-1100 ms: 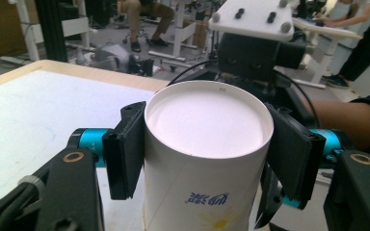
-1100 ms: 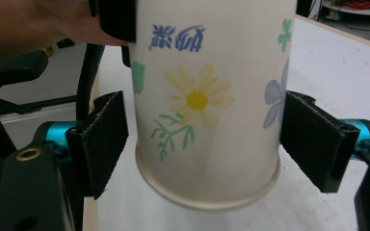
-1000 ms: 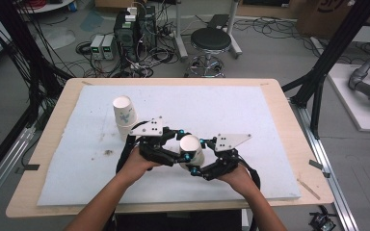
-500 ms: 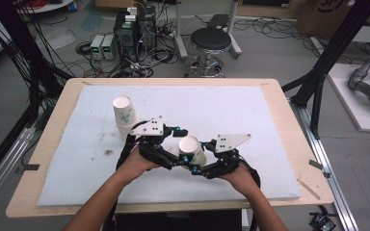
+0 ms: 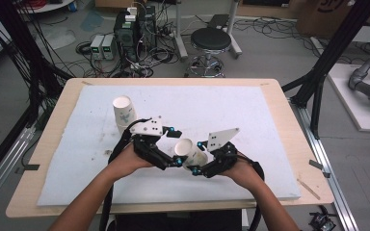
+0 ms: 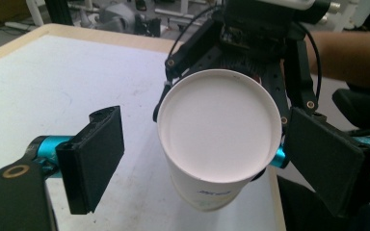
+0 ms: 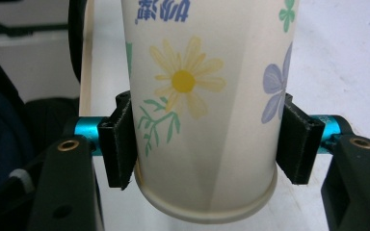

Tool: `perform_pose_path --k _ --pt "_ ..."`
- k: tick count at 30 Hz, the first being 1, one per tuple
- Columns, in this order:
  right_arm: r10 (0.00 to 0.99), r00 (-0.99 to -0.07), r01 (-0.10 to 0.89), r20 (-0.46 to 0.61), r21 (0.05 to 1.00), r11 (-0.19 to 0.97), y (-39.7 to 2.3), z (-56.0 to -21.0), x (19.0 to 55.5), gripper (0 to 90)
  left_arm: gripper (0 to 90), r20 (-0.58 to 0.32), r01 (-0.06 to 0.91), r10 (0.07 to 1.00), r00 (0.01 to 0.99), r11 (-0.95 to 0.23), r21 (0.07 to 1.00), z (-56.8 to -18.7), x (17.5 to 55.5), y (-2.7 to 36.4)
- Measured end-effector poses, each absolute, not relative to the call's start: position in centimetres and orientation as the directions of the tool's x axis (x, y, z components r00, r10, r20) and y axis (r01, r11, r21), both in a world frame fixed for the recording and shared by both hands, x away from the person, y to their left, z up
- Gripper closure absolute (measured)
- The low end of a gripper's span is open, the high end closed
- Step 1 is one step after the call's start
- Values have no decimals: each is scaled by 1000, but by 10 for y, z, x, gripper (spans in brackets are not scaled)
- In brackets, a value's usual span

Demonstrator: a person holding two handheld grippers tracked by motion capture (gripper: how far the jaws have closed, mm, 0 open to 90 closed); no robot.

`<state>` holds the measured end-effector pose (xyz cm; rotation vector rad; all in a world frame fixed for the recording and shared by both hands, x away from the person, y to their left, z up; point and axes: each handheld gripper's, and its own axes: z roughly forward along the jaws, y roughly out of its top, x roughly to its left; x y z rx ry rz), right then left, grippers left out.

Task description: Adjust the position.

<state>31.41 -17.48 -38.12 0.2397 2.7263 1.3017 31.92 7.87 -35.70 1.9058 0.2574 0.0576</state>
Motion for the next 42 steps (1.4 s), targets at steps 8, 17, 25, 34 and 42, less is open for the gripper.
perform_pose_path --k 8,17,25,34,42 --pt "146 -986 54 -79 681 730 -167 -370 317 347 147 -66 129 170 983 -393 910 -359 318 75" --pt "92 -993 31 -76 580 814 -156 -365 319 347 151 -59 121 147 987 -455 882 -364 320 69" --pt "47 -995 -2 -87 492 870 -147 -366 315 346 188 -63 114 117 991 -499 859 -368 321 64" --pt "32 -996 -7 -81 442 897 -142 -366 312 347 348 -68 84 48 996 -519 850 -371 319 62" --pt "20 -996 -22 -91 437 899 -142 -366 311 318 375 -55 70 45 998 -523 850 -371 319 63"
